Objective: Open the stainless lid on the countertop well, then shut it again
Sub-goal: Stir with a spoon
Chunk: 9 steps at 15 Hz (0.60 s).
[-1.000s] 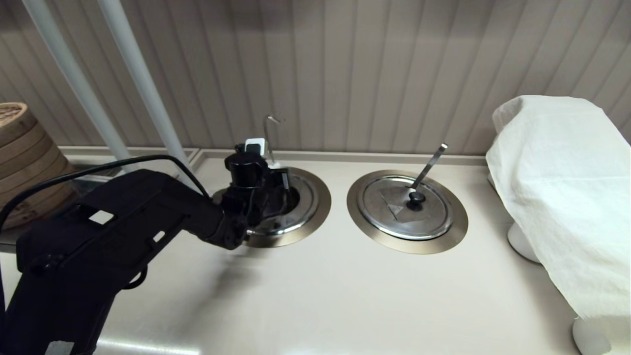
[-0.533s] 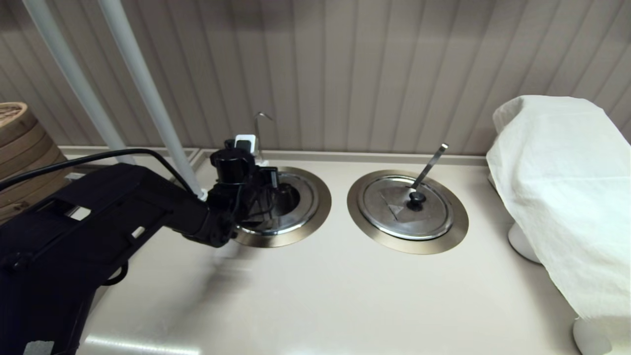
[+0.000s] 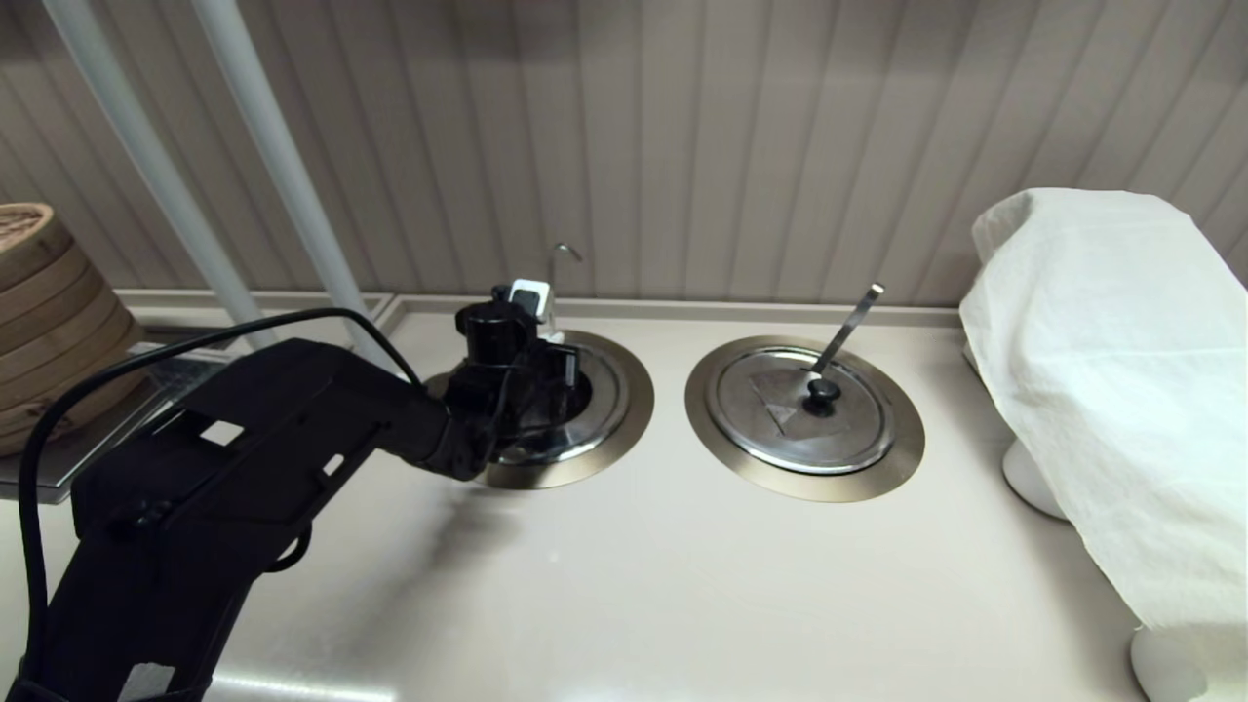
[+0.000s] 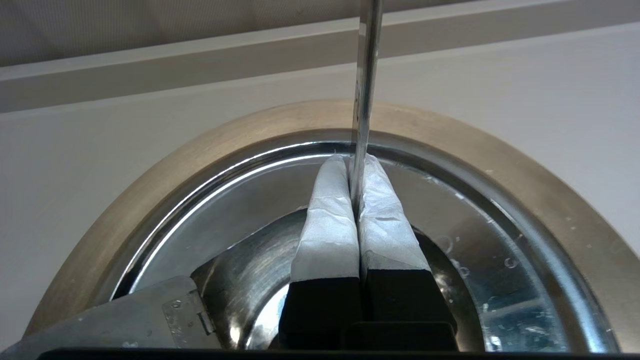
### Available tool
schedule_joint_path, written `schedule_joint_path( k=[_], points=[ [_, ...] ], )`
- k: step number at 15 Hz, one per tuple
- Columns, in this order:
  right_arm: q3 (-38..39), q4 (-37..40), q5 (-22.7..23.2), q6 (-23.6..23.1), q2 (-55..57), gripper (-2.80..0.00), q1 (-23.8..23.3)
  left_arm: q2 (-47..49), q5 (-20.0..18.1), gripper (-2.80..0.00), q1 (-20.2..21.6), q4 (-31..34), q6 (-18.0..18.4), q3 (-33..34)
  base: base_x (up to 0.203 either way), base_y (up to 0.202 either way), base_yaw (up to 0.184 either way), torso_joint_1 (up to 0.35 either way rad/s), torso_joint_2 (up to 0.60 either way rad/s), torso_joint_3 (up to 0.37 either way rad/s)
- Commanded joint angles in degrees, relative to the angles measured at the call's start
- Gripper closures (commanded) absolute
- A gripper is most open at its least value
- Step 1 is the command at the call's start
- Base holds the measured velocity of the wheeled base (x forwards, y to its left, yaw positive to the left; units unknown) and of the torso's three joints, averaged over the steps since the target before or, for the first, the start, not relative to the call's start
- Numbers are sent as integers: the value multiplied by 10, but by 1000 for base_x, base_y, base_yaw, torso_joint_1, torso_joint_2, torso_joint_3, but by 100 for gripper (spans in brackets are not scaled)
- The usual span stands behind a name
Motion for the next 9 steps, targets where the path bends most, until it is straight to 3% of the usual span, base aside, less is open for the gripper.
schedule_joint_path(
  k=[1, 4, 9],
  points=[
    [0, 0, 0, 0, 1, 0, 0, 8, -27, 0, 1, 50, 3, -50, 0, 0, 0, 0, 0, 0],
    [0, 0, 0, 0, 0, 0, 0, 27, -48, 0, 2, 150, 7, -131, 0, 0, 0, 0, 0, 0],
    [0, 0, 0, 0, 0, 0, 0, 50, -57, 0, 9, 185, 14, -191, 0, 0, 0, 0, 0, 0]
  ],
)
